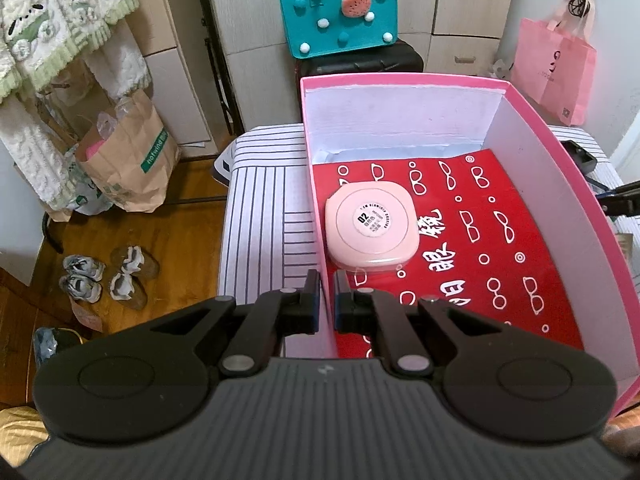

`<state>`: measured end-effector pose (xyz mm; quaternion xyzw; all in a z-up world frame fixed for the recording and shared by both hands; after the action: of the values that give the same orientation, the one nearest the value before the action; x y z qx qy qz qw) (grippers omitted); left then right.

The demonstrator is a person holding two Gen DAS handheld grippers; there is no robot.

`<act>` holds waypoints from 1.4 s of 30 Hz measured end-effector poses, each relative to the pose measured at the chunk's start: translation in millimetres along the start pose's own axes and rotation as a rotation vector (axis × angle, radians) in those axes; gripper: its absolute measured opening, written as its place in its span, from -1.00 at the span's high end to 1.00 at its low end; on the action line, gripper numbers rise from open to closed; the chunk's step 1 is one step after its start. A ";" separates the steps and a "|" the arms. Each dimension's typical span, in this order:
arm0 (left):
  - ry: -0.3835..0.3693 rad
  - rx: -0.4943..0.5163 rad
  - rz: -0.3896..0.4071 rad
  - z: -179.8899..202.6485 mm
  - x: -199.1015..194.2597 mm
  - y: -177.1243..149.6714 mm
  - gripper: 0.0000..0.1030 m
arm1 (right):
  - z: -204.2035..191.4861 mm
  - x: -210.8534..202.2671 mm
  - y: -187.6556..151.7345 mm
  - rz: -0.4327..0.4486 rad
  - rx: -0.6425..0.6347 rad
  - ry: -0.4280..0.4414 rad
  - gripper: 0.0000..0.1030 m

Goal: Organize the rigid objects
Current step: 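Grasp the white wifi router with the right gripper, then lower the white router into the box beside the compact and release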

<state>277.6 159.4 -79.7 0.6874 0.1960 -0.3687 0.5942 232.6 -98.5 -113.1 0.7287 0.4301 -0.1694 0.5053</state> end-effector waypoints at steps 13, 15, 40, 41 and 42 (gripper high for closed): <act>-0.012 -0.023 0.004 -1.3 -0.6 -0.3 0.89 | -36.2 -54.0 32.3 0.093 -0.096 -0.021 0.69; -0.013 -0.021 0.002 -0.7 -0.4 -0.3 0.89 | -39.7 -63.7 42.0 0.115 -0.112 -0.031 0.69; -0.042 -0.040 -0.005 -3.4 1.4 -0.1 0.87 | -164.6 32.9 33.9 -0.195 -0.137 0.300 0.69; -0.044 -0.043 -0.005 -3.7 1.6 -0.1 0.87 | -167.8 40.5 28.0 -0.220 -0.125 0.317 0.69; -0.046 -0.045 -0.006 -3.9 1.7 0.0 0.87 | -170.0 46.3 22.9 -0.240 -0.113 0.332 0.69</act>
<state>279.8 162.9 -80.9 0.6648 0.1925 -0.3816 0.6127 245.4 69.8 -57.7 0.6607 0.5999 -0.0815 0.4438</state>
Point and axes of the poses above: each gripper's, at about its wrist camera, not at the fingertips, and x roughly the way its jaws point, z to its right, y to its top, the point moved 10 cm from there along x, roughly the way its jaws point, and after that the axes turned 7 degrees about z, right-handed, at the moved point
